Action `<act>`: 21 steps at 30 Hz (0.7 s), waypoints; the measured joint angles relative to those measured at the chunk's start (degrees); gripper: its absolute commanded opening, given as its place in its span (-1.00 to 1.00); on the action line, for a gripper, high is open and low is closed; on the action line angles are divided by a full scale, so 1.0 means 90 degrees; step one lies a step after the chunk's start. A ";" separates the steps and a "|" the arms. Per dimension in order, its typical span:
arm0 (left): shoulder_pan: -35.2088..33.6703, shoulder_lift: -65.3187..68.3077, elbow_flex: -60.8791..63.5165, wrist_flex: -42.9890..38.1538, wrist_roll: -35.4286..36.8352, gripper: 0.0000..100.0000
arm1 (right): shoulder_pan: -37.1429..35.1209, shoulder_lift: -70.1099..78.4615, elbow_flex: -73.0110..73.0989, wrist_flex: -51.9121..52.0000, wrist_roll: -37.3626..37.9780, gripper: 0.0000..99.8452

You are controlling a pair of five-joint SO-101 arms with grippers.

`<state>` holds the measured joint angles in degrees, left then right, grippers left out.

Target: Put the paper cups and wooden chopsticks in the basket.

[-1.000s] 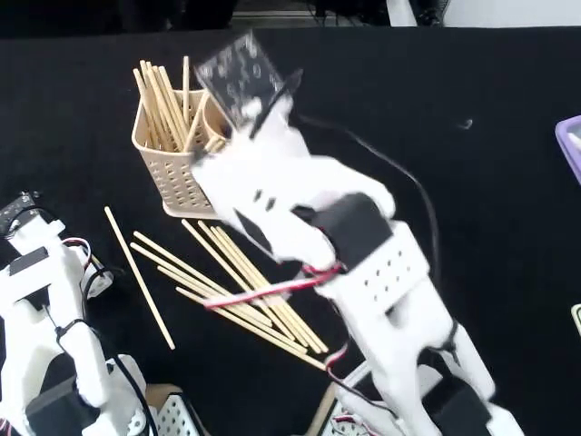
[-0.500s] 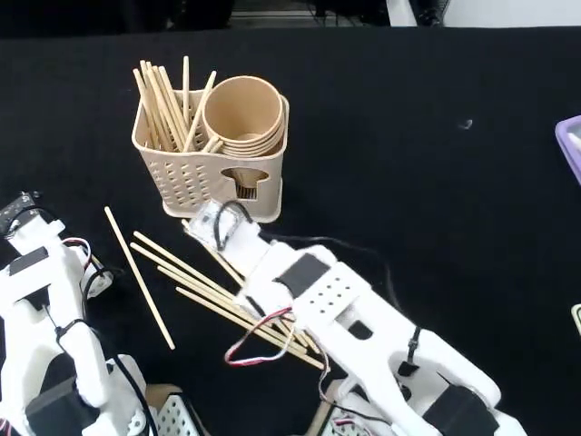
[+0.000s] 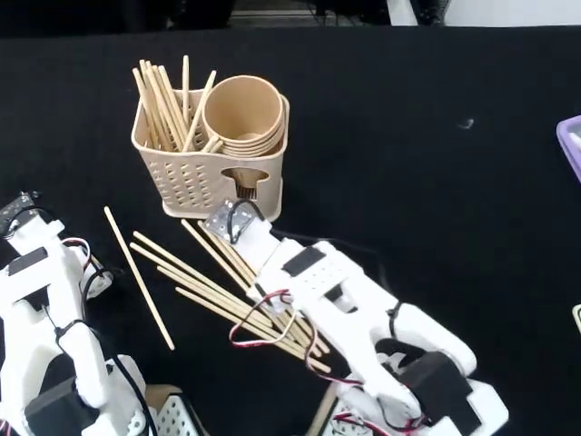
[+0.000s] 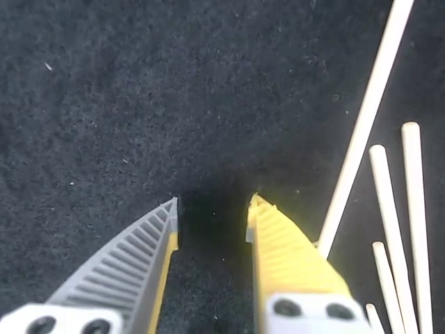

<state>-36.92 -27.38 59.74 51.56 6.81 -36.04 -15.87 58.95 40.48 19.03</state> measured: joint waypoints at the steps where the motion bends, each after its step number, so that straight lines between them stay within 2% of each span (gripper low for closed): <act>1: 0.0000 0.0000 0.0000 0.0000 0.0000 -0.66 | 0.0000 0.0039 -0.0039 0.0049 0.0000 -0.72; 9: 0.0000 0.0000 0.0000 0.0000 0.0000 -0.66 | -0.0274 0.0166 -0.0254 0.0449 0.0000 -0.72; 17: 0.0000 0.0000 0.0000 0.0000 0.0000 -0.66 | -0.0313 0.0186 -0.1172 0.1719 0.0010 -0.72; 21: 0.0000 0.0000 0.0000 0.0000 0.0000 -0.66 | -0.0400 0.0215 -0.1426 0.1924 0.0000 -0.72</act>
<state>-36.92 -27.38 59.74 51.56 6.81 -39.65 -13.93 46.11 57.80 19.03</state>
